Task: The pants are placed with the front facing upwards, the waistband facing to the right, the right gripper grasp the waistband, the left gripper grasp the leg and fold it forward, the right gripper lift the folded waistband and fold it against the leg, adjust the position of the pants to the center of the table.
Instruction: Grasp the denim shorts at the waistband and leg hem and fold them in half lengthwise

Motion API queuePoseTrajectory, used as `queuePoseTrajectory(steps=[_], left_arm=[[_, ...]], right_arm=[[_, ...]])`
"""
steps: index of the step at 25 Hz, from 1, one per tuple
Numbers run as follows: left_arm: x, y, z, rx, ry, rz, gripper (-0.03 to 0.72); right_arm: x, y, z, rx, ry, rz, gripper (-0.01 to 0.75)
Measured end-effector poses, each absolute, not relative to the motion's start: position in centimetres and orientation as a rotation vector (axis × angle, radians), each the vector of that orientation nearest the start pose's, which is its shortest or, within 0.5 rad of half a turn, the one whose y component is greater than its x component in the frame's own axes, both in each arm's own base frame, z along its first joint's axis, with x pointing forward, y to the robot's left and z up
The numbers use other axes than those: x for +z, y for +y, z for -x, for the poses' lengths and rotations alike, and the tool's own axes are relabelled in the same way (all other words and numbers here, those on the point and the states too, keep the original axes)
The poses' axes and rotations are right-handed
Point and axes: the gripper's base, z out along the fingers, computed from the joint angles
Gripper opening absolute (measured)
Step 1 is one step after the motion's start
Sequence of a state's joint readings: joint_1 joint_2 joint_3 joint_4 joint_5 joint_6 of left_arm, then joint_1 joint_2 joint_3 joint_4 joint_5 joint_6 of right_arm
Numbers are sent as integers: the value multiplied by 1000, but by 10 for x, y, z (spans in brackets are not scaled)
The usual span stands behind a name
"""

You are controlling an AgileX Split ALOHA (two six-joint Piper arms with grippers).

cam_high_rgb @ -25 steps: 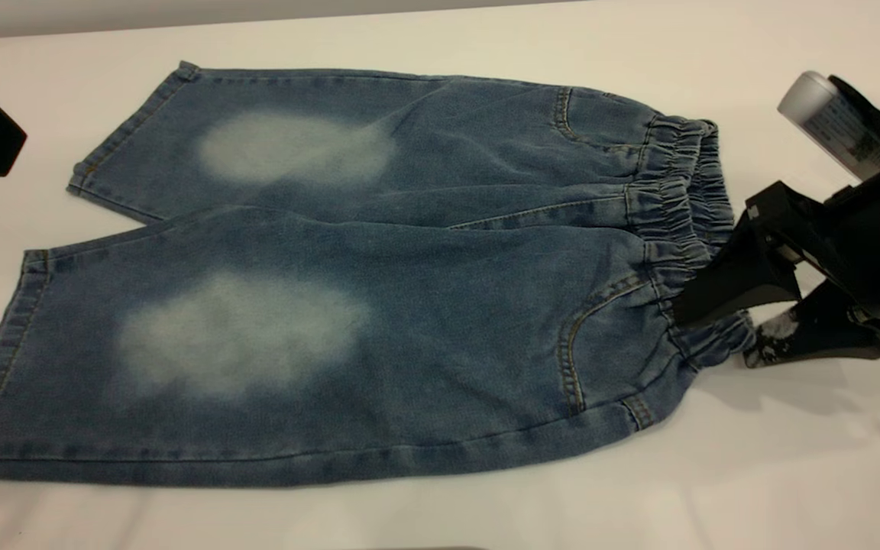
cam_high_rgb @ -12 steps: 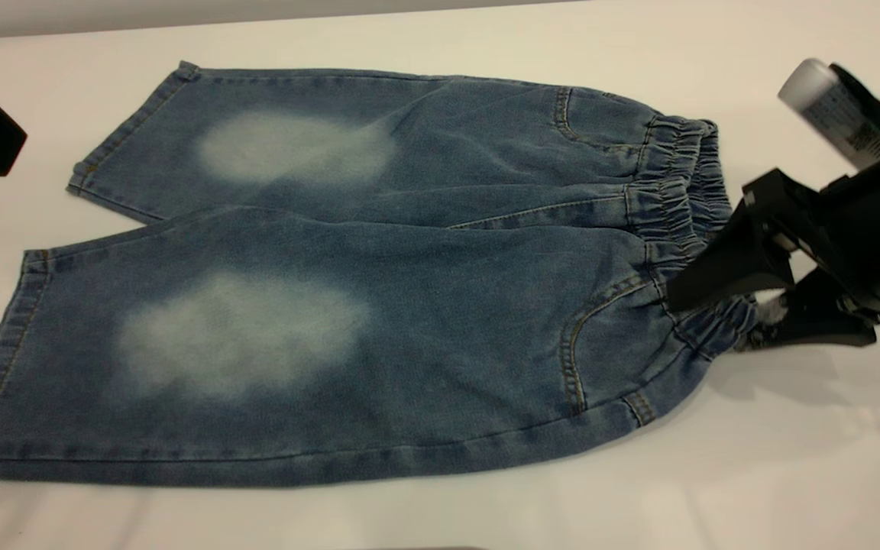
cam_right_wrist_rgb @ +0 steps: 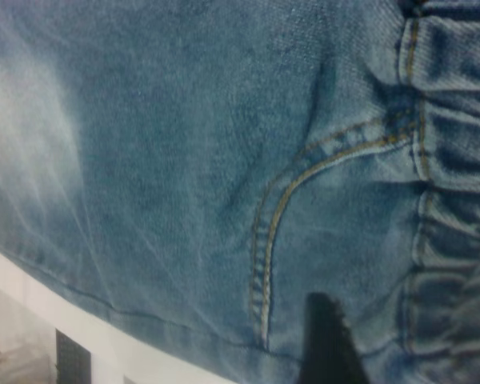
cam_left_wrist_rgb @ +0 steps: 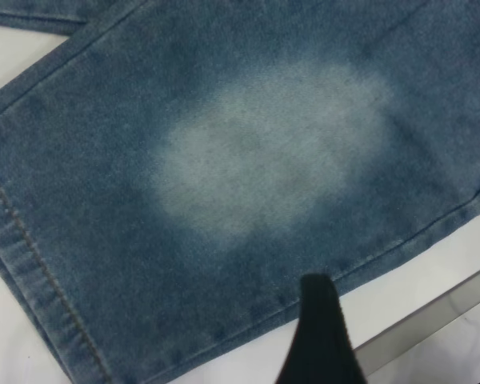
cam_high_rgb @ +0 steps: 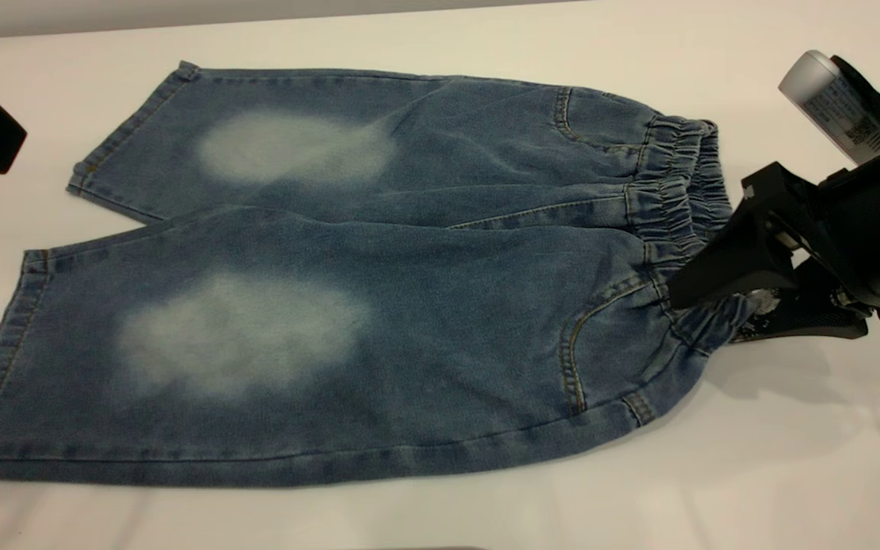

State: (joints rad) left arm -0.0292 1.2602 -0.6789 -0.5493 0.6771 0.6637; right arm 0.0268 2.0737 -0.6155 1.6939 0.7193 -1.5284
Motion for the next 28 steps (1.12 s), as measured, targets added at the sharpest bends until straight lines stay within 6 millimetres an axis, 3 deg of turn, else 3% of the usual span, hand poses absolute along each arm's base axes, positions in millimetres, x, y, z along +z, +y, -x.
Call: queuePoseTrajectory(steps=[5, 9, 11, 16, 22, 28], left_arm=[[228, -36, -220, -374, 2577, -427, 475], [228, -35, -221, -352, 2575, -441, 475], [227, -33, -220, -321, 2579, -471, 475], [213, -27, -221, -216, 2651, -604, 475], [163, -19, -212, -111, 2757, -891, 468], [126, -23, -205, 17, 2610, -1192, 466]], right_arm=[[44, 66, -260, 1038, 2745, -84, 245], [44, 65, -260, 1032, 2747, -85, 81], [44, 65, -260, 1032, 2747, -85, 40], [44, 65, -262, 1033, 2735, -121, 35], [44, 65, -263, 1033, 2731, -139, 35], [44, 65, -263, 1042, 2724, -147, 36]])
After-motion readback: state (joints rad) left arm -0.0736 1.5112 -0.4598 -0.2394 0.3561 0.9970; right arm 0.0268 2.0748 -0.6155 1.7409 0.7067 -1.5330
